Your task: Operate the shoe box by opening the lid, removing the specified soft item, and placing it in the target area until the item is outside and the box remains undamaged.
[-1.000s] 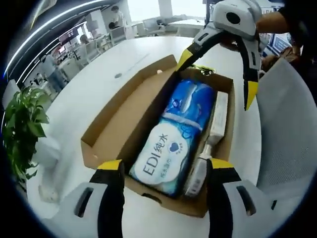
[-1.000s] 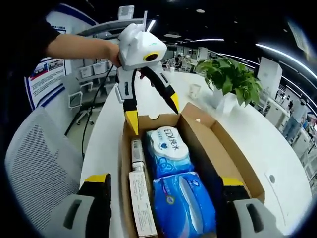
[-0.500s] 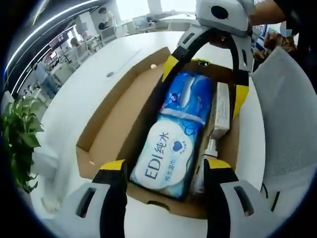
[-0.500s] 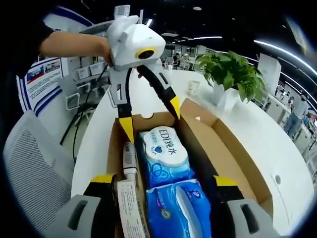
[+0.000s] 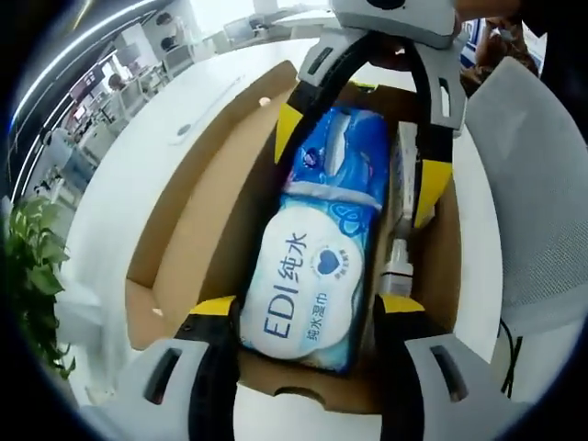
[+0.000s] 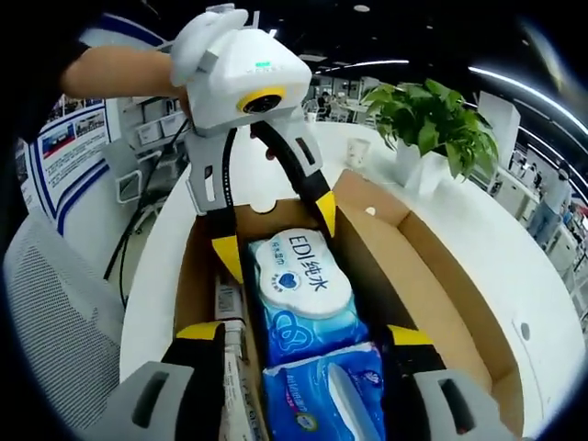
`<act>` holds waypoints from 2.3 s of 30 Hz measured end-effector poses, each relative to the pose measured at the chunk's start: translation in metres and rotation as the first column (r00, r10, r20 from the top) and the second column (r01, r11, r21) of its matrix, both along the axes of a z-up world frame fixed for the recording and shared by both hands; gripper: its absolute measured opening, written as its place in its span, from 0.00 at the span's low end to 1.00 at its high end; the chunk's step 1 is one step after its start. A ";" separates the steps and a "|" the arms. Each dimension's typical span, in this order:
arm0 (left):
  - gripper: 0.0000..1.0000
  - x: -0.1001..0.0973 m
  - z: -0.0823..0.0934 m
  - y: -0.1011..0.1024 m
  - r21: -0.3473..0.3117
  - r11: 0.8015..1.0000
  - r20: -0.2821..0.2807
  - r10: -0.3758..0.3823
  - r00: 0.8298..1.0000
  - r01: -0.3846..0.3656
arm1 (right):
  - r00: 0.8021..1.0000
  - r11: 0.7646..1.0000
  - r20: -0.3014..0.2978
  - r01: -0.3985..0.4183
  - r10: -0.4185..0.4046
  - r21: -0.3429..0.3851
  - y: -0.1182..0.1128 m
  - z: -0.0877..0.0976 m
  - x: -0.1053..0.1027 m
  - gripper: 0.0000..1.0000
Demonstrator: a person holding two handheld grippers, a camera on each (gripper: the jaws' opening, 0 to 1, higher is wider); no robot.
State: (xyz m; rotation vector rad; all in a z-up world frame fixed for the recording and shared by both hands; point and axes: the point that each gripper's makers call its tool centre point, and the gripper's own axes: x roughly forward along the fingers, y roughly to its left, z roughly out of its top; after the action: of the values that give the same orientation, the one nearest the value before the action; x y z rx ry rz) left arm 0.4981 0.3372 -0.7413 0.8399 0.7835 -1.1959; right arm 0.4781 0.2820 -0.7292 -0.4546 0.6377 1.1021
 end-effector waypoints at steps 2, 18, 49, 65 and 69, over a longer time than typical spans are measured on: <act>0.58 0.001 -0.004 0.001 0.007 1.000 -0.004 -0.001 1.000 0.001 | 1.000 1.000 -0.002 -0.004 0.004 -0.004 0.002 -0.003 0.001 0.66; 0.57 0.007 -0.018 -0.003 0.059 0.996 0.030 -0.069 0.997 0.067 | 1.000 1.000 0.005 -0.022 0.022 -0.022 0.006 -0.016 0.011 0.55; 0.59 0.009 -0.028 -0.009 0.049 0.994 -0.008 -0.102 0.995 0.102 | 0.988 0.979 -0.011 -0.156 0.156 -0.131 0.031 -0.043 0.022 0.53; 0.58 0.009 -0.027 -0.011 0.017 0.995 0.031 -0.103 0.994 0.102 | 0.985 0.977 0.025 -0.165 0.170 -0.134 0.033 -0.049 0.023 0.48; 0.57 0.009 -0.026 -0.011 0.018 0.995 0.047 -0.102 0.994 0.101 | 0.986 0.979 0.031 -0.156 0.161 -0.132 0.033 -0.047 0.023 0.45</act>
State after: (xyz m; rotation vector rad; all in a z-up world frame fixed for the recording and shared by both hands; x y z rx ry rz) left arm 0.5070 0.3260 -0.7669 0.9274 0.7195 -1.2560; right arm 0.5011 0.3146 -0.7763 -0.6478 0.6470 1.2028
